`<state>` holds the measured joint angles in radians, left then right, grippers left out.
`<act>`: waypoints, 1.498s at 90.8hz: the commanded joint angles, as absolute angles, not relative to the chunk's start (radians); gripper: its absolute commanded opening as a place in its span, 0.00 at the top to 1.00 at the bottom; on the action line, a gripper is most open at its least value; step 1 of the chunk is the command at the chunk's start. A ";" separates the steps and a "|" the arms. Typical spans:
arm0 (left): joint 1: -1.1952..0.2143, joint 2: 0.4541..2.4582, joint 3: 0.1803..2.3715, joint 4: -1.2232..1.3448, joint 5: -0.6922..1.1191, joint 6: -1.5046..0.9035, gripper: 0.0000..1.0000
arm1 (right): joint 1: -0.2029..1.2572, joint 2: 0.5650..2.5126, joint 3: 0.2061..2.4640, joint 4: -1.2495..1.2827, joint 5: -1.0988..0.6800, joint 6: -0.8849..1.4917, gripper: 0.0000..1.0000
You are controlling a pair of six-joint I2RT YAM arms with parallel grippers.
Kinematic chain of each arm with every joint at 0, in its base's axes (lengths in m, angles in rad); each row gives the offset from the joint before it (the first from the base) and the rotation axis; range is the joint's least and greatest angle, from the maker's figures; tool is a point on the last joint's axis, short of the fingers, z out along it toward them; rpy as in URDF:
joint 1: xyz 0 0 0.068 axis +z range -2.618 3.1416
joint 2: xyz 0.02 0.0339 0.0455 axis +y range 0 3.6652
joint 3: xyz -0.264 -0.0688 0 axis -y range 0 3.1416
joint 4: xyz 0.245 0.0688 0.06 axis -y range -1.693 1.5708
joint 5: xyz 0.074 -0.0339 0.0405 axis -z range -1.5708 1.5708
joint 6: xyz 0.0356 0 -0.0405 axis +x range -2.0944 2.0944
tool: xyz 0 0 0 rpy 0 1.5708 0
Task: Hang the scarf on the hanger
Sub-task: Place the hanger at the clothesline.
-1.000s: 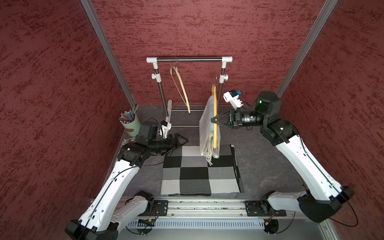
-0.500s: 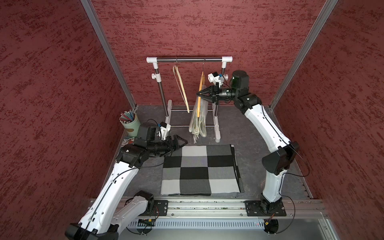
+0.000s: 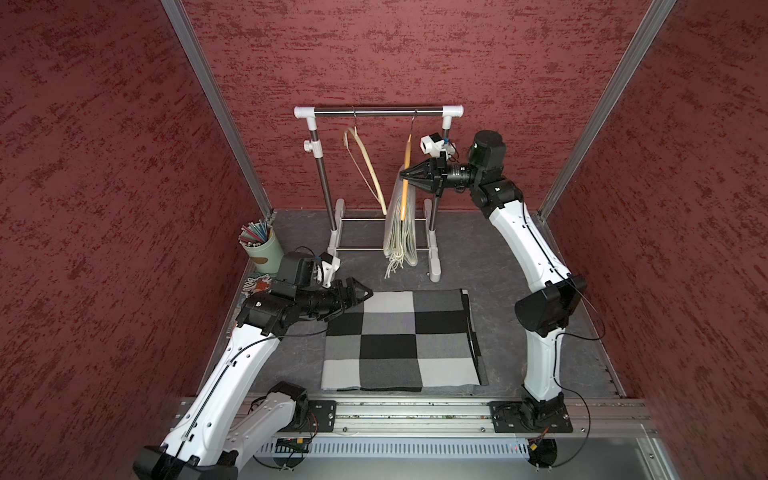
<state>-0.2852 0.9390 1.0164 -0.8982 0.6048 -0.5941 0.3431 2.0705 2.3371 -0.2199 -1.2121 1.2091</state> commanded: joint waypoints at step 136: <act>-0.255 0.993 1.146 -0.864 0.574 -0.598 0.05 | 0.230 1.908 2.091 -0.272 -1.164 0.898 0.15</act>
<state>-0.2749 0.9661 1.0252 -0.9024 0.5972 -0.5934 0.2546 2.0502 2.1300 0.0635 -1.2629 1.3064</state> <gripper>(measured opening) 0.939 0.735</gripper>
